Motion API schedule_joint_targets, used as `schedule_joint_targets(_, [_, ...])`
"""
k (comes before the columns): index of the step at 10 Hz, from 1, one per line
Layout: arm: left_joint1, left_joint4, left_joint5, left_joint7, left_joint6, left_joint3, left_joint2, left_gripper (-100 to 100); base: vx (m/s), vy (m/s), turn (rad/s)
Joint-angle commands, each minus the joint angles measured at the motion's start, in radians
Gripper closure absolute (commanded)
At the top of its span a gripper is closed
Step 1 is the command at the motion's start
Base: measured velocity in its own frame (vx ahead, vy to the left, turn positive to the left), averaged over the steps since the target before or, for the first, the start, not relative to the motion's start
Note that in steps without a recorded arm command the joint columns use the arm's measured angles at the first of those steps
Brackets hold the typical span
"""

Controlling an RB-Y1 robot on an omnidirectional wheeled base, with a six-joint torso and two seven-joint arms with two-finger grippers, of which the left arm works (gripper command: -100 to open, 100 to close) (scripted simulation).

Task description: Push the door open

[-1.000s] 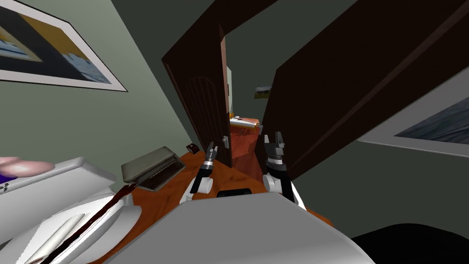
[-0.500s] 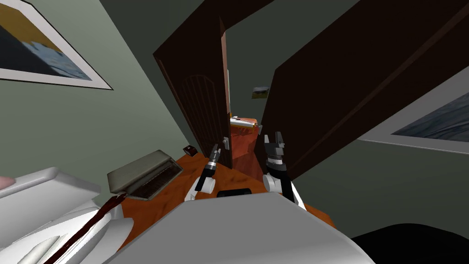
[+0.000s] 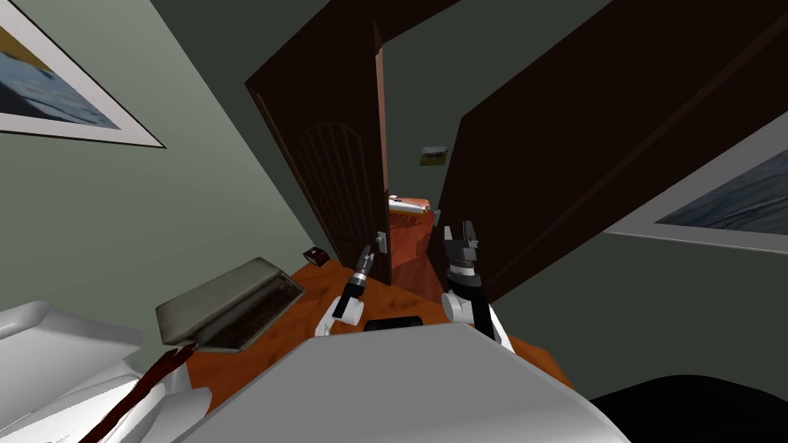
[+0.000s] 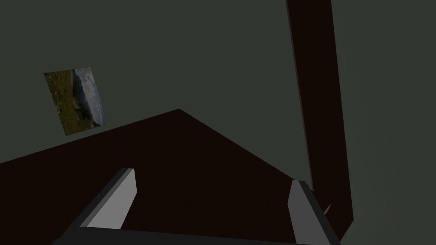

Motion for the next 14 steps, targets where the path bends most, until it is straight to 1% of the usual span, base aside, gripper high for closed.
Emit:
schedule_joint_targets(1, [-0.016,0.041,-0.003,0.004,0.009,-0.011,0.002,-100,0.052,0.112,-0.105])
schedule_joint_targets(2, [-0.025,0.064,-0.005,0.007,0.014,-0.019,0.004,-100,0.061,0.123,-0.1])
schedule_joint_targets(3, [-0.039,0.103,-0.007,0.011,0.024,-0.031,0.007,-100,0.085,0.166,-0.129])
schedule_joint_targets(4, [-0.047,0.123,-0.009,0.014,0.028,-0.037,0.009,-100,0.081,0.171,-0.118])
schedule_joint_targets(6, [-0.068,0.181,-0.013,0.02,0.042,-0.055,0.014,-100,0.065,0.145,-0.134])
schedule_joint_targets(7, [-0.076,0.202,-0.015,0.023,0.047,-0.062,0.016,-100,0.063,0.133,-0.088])
schedule_joint_targets(8, [-0.073,0.199,-0.012,0.023,0.033,-0.057,0.018,-100,0.023,0.061,-0.019])
schedule_joint_targets(9, [-0.08,0.215,-0.012,0.024,0.029,-0.053,0.014,-100,0.101,-0.012,-0.036])
schedule_joint_targets(11, [-0.089,0.231,-0.012,0.022,0.023,-0.047,0.008,-100,0.169,-0.041,-0.026])
schedule_joint_targets(14, [-0.107,0.268,-0.011,0.02,0.01,-0.033,-0.006,-100,0.21,-0.08,-0.034])
